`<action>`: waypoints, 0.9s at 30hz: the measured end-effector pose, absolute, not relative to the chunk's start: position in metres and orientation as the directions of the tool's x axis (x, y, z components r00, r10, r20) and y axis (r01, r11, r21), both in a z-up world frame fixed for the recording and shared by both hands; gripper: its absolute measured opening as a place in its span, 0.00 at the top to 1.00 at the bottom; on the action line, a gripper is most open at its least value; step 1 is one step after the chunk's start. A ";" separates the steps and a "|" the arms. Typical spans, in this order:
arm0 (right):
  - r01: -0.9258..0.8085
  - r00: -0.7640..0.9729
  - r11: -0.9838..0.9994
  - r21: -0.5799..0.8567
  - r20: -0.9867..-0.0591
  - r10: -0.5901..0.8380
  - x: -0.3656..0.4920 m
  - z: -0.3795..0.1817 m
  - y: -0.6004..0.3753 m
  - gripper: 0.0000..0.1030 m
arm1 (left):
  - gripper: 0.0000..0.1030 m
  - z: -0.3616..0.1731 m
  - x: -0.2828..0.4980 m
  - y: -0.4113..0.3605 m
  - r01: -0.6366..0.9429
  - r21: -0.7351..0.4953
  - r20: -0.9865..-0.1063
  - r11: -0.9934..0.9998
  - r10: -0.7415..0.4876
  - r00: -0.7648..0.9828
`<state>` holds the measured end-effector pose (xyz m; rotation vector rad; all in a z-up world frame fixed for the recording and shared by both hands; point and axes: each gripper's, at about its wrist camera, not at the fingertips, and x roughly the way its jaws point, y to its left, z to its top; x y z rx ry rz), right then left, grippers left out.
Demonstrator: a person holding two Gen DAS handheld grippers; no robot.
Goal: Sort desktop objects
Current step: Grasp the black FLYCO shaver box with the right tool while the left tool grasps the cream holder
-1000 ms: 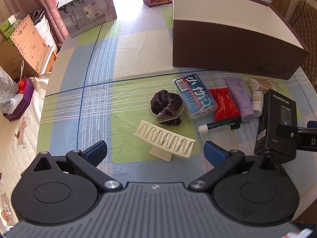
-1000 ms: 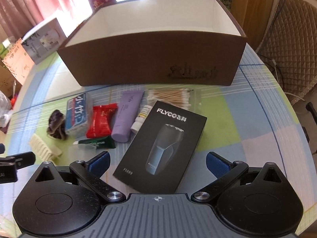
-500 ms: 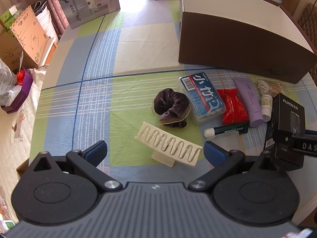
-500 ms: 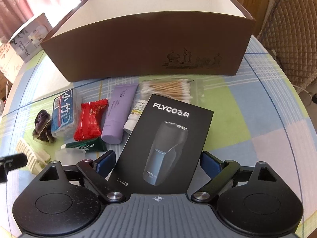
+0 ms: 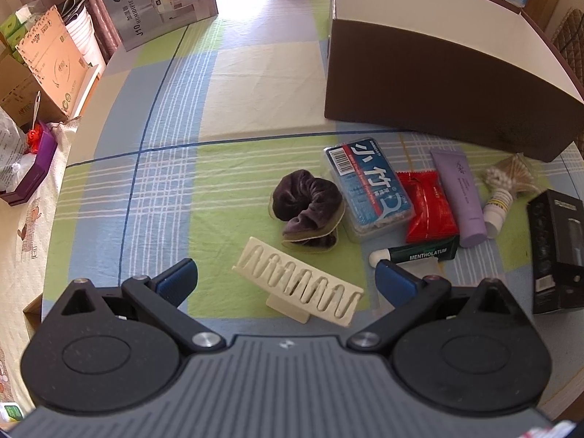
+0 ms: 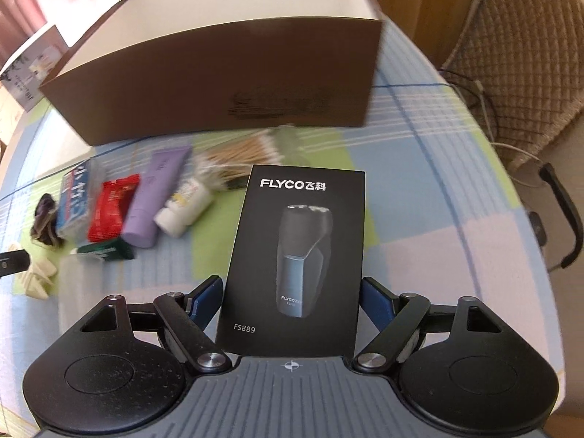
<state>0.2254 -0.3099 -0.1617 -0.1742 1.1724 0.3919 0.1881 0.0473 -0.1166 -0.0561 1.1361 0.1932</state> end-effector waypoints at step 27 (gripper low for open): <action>-0.491 0.301 0.868 0.076 -0.920 0.251 0.250 -0.157 -0.365 0.24 | 0.37 -0.138 0.159 0.065 -0.139 0.075 -0.916 0.987 0.124 0.381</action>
